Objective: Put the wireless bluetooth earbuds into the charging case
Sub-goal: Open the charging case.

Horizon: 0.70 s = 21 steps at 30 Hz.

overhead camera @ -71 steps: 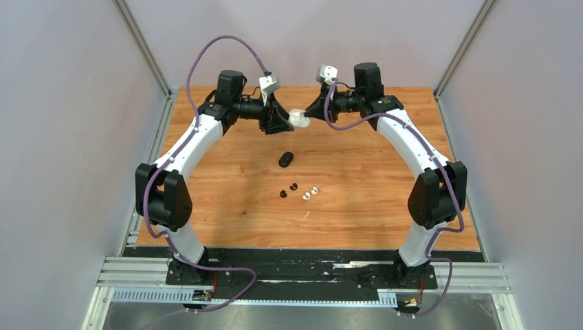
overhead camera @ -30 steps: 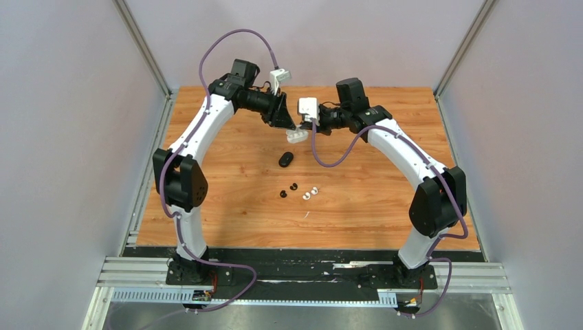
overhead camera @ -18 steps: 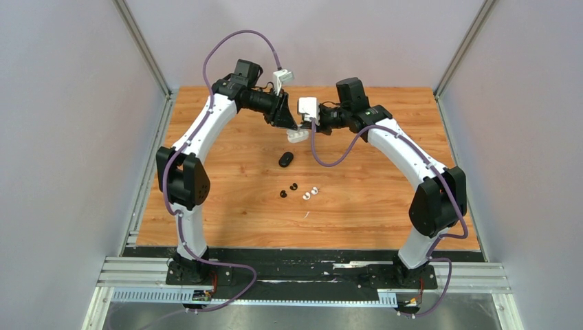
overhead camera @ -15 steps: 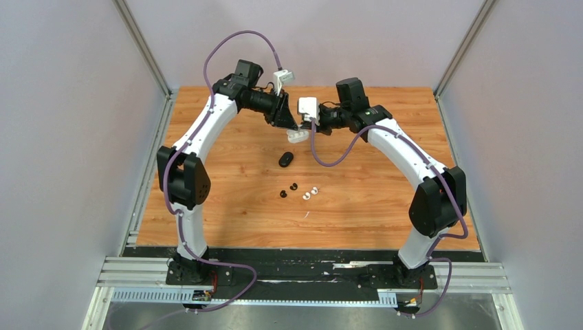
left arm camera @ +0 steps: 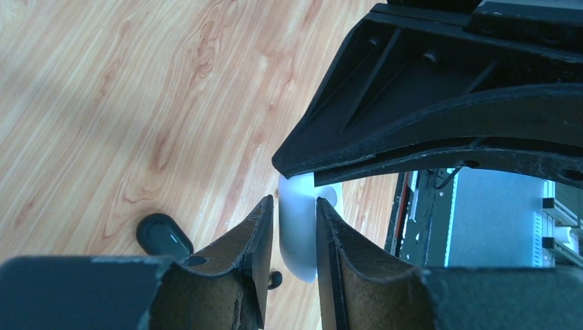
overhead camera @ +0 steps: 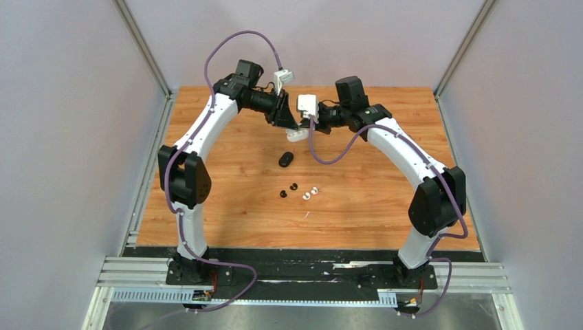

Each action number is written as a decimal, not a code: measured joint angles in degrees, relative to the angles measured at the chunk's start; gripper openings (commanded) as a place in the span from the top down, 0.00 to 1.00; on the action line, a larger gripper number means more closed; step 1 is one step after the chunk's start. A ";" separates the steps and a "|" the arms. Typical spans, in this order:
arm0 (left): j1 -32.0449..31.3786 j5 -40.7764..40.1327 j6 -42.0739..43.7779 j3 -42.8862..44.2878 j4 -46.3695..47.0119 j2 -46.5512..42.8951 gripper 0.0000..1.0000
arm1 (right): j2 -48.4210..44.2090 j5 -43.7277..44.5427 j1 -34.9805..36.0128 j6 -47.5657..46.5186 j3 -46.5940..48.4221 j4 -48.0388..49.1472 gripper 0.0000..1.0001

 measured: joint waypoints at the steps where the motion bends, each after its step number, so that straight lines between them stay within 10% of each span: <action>1: 0.00 0.20 -0.02 0.00 0.00 0.07 0.68 | 0.00 0.04 0.04 0.26 0.13 -0.02 1.00; 11: 0.00 0.39 0.17 0.00 0.00 0.13 0.87 | 0.26 0.20 0.07 1.51 0.22 0.26 0.99; 21: 0.02 -0.96 1.55 -1.25 2.21 -0.13 1.00 | 0.09 0.46 -0.31 5.60 0.33 1.31 0.63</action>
